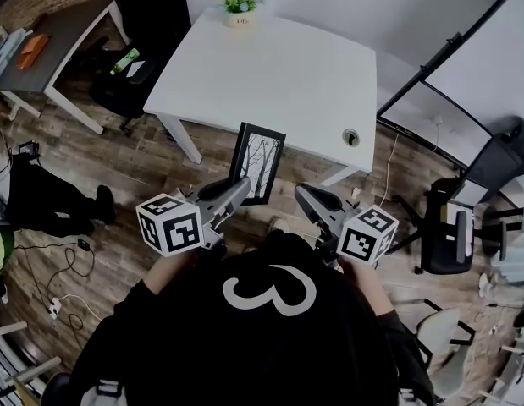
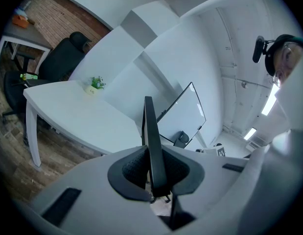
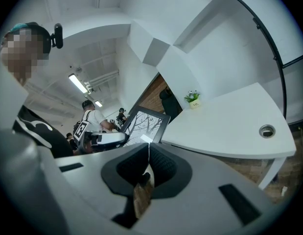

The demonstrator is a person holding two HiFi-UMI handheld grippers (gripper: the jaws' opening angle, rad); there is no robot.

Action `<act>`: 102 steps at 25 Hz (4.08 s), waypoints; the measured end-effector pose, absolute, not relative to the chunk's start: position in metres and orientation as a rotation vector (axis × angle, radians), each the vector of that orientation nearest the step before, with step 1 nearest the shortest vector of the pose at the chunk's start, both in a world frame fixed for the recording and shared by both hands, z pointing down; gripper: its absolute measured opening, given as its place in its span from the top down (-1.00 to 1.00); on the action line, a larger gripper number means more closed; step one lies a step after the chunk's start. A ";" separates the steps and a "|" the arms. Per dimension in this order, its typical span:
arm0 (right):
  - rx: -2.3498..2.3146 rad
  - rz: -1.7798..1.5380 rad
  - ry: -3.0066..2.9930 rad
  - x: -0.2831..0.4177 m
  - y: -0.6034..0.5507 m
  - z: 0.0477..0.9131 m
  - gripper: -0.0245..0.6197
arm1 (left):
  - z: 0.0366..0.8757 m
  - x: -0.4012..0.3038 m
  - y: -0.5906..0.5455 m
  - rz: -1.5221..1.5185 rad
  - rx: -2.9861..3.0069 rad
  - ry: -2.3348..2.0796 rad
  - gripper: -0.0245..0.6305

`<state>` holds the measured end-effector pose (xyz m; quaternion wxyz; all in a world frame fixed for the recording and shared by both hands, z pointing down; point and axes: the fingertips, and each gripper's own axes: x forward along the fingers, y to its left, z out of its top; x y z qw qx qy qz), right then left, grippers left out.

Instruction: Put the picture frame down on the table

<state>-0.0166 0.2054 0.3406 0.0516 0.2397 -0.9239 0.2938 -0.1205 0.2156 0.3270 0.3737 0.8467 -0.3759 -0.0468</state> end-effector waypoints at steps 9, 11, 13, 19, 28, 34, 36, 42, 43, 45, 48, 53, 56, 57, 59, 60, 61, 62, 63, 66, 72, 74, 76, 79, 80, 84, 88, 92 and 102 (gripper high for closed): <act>0.654 0.930 -2.828 -0.031 0.169 0.345 0.85 | 0.327 -0.135 0.187 -0.103 2.136 -1.042 0.74; 0.635 0.936 -2.836 -0.037 0.157 0.343 0.85 | 0.326 -0.139 0.179 -0.097 2.130 -1.055 0.74; 0.617 0.940 -2.842 -0.040 0.145 0.343 0.85 | 0.327 -0.139 0.169 -0.087 2.122 -1.063 0.74; 0.580 0.960 -2.842 -0.041 0.108 0.347 0.85 | 0.333 -0.139 0.131 -0.071 2.091 -1.076 0.74; 0.600 0.998 -2.831 -0.028 0.034 0.352 0.85 | 0.334 -0.127 0.057 -0.045 2.087 -1.067 0.74; 0.584 0.982 -2.849 -0.019 -0.015 0.351 0.85 | 0.335 -0.121 0.012 -0.036 2.084 -1.087 0.74; 0.574 0.971 -2.857 -0.019 -0.027 0.349 0.85 | 0.335 -0.122 0.001 -0.038 2.086 -1.098 0.74; 0.572 0.902 -2.868 -0.013 -0.058 0.345 0.85 | 0.333 -0.118 -0.022 -0.066 2.114 -1.116 0.74; 0.574 0.897 -2.867 -0.012 -0.060 0.346 0.85 | 0.334 -0.119 -0.024 -0.072 2.113 -1.116 0.74; 0.574 0.900 -2.864 -0.012 -0.062 0.349 0.85 | 0.336 -0.120 -0.028 -0.075 2.109 -1.116 0.74; 0.565 0.906 -2.845 -0.013 -0.062 0.355 0.85 | 0.336 -0.120 -0.034 -0.078 2.106 -1.112 0.74; 0.608 0.921 -2.833 -0.008 -0.072 0.359 0.85 | 0.338 -0.117 -0.047 -0.072 2.108 -1.085 0.74; 0.653 0.947 -2.822 -0.003 -0.079 0.361 0.85 | 0.340 -0.115 -0.057 -0.063 2.112 -1.060 0.74; 0.667 0.956 -2.821 -0.002 -0.082 0.362 0.85 | 0.341 -0.114 -0.061 -0.057 2.111 -1.051 0.74; 0.684 0.974 -2.816 -0.002 -0.088 0.365 0.85 | 0.345 -0.112 -0.068 -0.042 2.106 -1.033 0.74; 0.689 0.984 -2.811 -0.003 -0.090 0.368 0.85 | 0.348 -0.111 -0.071 -0.033 2.101 -1.024 0.74; 0.694 0.994 -2.806 -0.003 -0.092 0.371 0.85 | 0.351 -0.110 -0.074 -0.023 2.096 -1.015 0.74; 0.699 1.006 -2.800 -0.003 -0.094 0.373 0.85 | 0.355 -0.109 -0.077 -0.012 2.090 -1.006 0.74; 0.704 1.019 -2.796 -0.003 -0.096 0.376 0.85 | 0.358 -0.108 -0.079 -0.002 2.085 -0.998 0.74; 0.713 1.053 -2.782 -0.005 -0.099 0.383 0.85 | 0.365 -0.106 -0.087 0.017 2.068 -0.976 0.74; 0.756 1.090 -2.747 0.004 -0.107 0.395 0.85 | 0.377 -0.102 -0.103 0.046 2.050 -0.947 0.74; 0.771 1.095 -2.740 0.007 -0.109 0.398 0.85 | 0.384 -0.101 -0.105 0.059 2.042 -0.935 0.74; 0.787 1.102 -2.725 0.010 -0.109 0.401 0.85 | 0.390 -0.101 -0.106 0.065 2.032 -0.927 0.74; 0.810 1.119 -2.707 0.014 -0.111 0.407 0.85 | 0.397 -0.100 -0.110 0.076 2.025 -0.929 0.74; 0.815 1.127 -2.705 0.015 -0.112 0.409 0.85 | 0.400 -0.100 -0.112 0.081 2.023 -0.930 0.74; 0.826 1.155 -2.691 0.017 -0.116 0.417 0.85 | 0.409 -0.100 -0.118 0.110 2.014 -0.930 0.74; 0.820 1.173 -2.677 0.016 -0.116 0.425 0.85 | 0.419 -0.100 -0.123 0.126 2.003 -0.931 0.74; 0.813 1.185 -2.671 0.016 -0.116 0.431 0.85 | 0.427 -0.099 -0.125 0.124 1.978 -0.924 0.74; 0.834 1.185 -2.631 0.016 -0.109 0.437 0.85 | 0.452 -0.104 -0.129 0.129 1.923 -0.909 0.74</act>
